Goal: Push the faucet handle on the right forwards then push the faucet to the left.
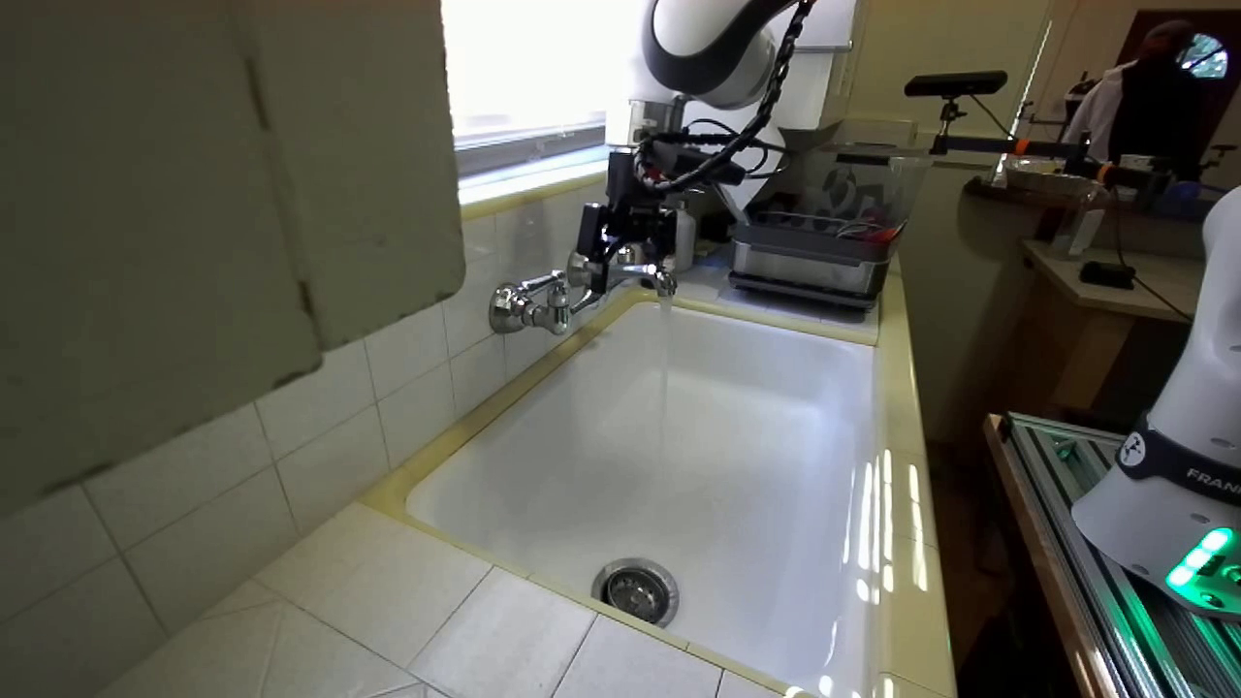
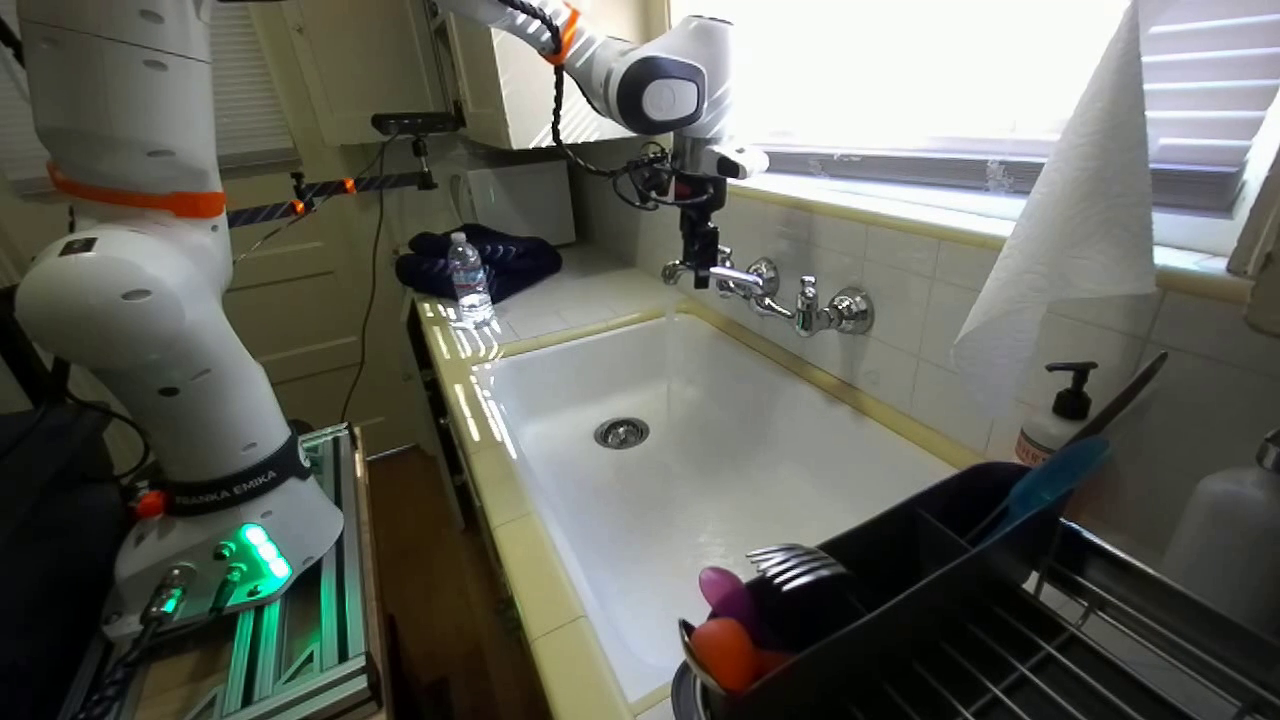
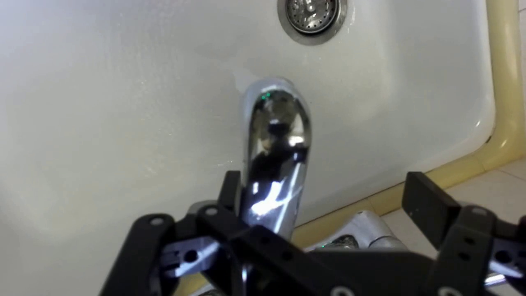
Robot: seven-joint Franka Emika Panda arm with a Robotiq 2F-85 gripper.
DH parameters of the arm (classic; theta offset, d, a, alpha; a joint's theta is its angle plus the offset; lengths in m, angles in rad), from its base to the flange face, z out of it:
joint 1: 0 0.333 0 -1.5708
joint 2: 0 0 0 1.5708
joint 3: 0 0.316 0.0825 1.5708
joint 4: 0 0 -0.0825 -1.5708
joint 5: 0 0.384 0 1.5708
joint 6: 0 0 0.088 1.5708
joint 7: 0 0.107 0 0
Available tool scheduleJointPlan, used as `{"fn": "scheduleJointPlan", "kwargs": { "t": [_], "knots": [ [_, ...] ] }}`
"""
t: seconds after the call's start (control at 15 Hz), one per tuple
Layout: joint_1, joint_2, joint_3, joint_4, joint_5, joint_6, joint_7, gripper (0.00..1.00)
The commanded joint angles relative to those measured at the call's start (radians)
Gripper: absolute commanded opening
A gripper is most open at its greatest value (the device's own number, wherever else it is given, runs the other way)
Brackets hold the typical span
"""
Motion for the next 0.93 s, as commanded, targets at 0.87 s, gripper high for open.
{"fn": "scheduleJointPlan", "kwargs": {
  "t": [0.87],
  "knots": [
    [0.046,0.004,0.009,0.008,0.051,0.071,0.182,1.00]
  ]
}}
